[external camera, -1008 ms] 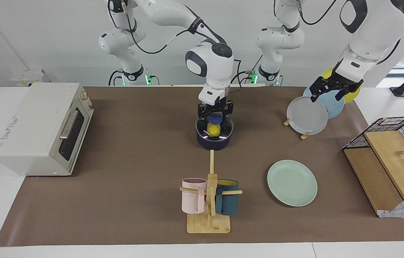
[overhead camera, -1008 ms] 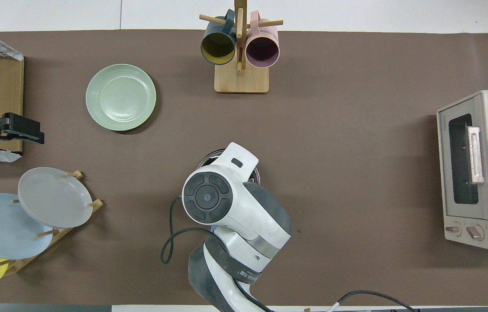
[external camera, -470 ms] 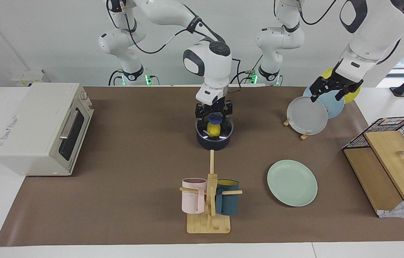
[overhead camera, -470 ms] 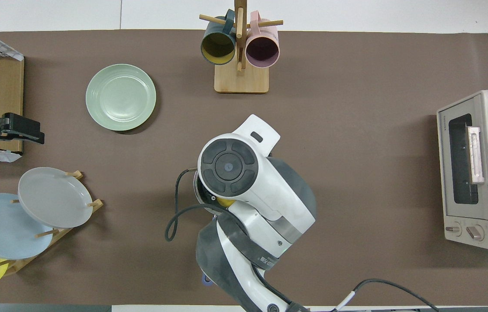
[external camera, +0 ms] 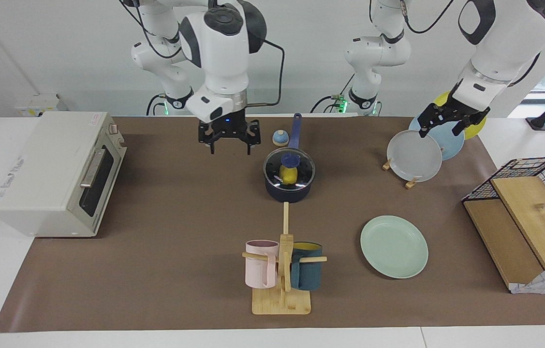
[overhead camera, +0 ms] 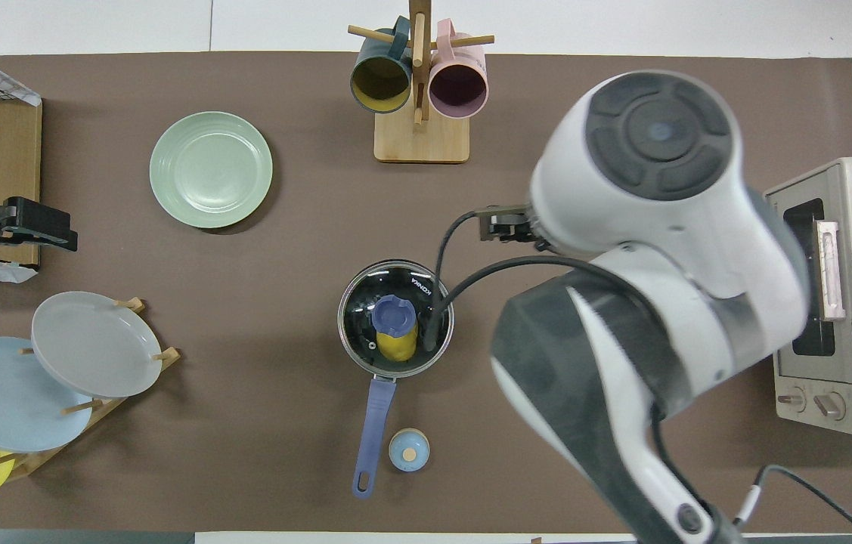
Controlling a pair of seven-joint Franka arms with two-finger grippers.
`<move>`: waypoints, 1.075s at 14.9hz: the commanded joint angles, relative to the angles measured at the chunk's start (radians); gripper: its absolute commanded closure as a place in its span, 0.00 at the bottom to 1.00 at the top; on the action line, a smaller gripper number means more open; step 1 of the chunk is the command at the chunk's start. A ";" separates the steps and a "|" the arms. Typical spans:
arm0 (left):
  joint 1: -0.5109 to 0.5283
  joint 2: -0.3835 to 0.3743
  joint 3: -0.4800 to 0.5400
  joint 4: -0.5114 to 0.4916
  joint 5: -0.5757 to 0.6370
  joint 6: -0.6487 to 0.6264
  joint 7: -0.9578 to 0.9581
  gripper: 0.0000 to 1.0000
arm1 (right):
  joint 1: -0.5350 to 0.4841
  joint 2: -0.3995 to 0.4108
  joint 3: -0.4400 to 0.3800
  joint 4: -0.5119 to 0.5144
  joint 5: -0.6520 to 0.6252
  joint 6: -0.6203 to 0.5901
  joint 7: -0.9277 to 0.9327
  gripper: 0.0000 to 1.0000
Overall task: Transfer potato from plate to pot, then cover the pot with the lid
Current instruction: 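Open the right gripper and withdraw it from the lid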
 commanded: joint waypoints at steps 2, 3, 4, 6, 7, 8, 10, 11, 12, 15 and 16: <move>0.005 -0.014 -0.004 -0.016 0.014 0.005 0.007 0.00 | -0.191 -0.094 0.012 -0.017 0.025 -0.132 -0.230 0.00; 0.005 -0.014 -0.004 -0.016 0.014 0.005 0.007 0.00 | -0.238 -0.103 0.012 -0.017 0.025 -0.149 -0.297 0.00; 0.005 -0.016 -0.004 -0.016 0.014 0.005 0.007 0.00 | -0.273 -0.109 0.012 -0.017 0.025 -0.152 -0.328 0.00; 0.005 -0.014 -0.004 -0.016 0.014 0.005 0.007 0.00 | -0.316 -0.122 0.012 -0.019 0.023 -0.172 -0.341 0.00; 0.005 -0.016 -0.004 -0.016 0.014 0.005 0.007 0.00 | -0.325 -0.128 0.009 -0.025 0.023 -0.190 -0.365 0.00; 0.005 -0.016 -0.004 -0.016 0.014 0.005 0.007 0.00 | -0.339 -0.155 0.007 -0.054 0.023 -0.201 -0.414 0.00; 0.005 -0.014 -0.004 -0.016 0.014 0.005 0.007 0.00 | -0.365 -0.218 0.007 -0.135 0.023 -0.204 -0.462 0.00; 0.005 -0.016 -0.004 -0.016 0.014 0.005 0.007 0.00 | -0.377 -0.229 0.007 -0.160 0.023 -0.207 -0.462 0.00; 0.005 -0.016 -0.004 -0.016 0.014 0.005 0.007 0.00 | -0.391 -0.237 0.006 -0.161 0.025 -0.211 -0.462 0.00; 0.005 -0.016 -0.004 -0.016 0.014 0.005 0.007 0.00 | -0.393 -0.229 -0.013 -0.154 0.020 -0.142 -0.482 0.00; 0.005 -0.014 -0.004 -0.016 0.014 0.005 0.007 0.00 | -0.393 -0.227 -0.013 -0.155 0.011 -0.125 -0.487 0.00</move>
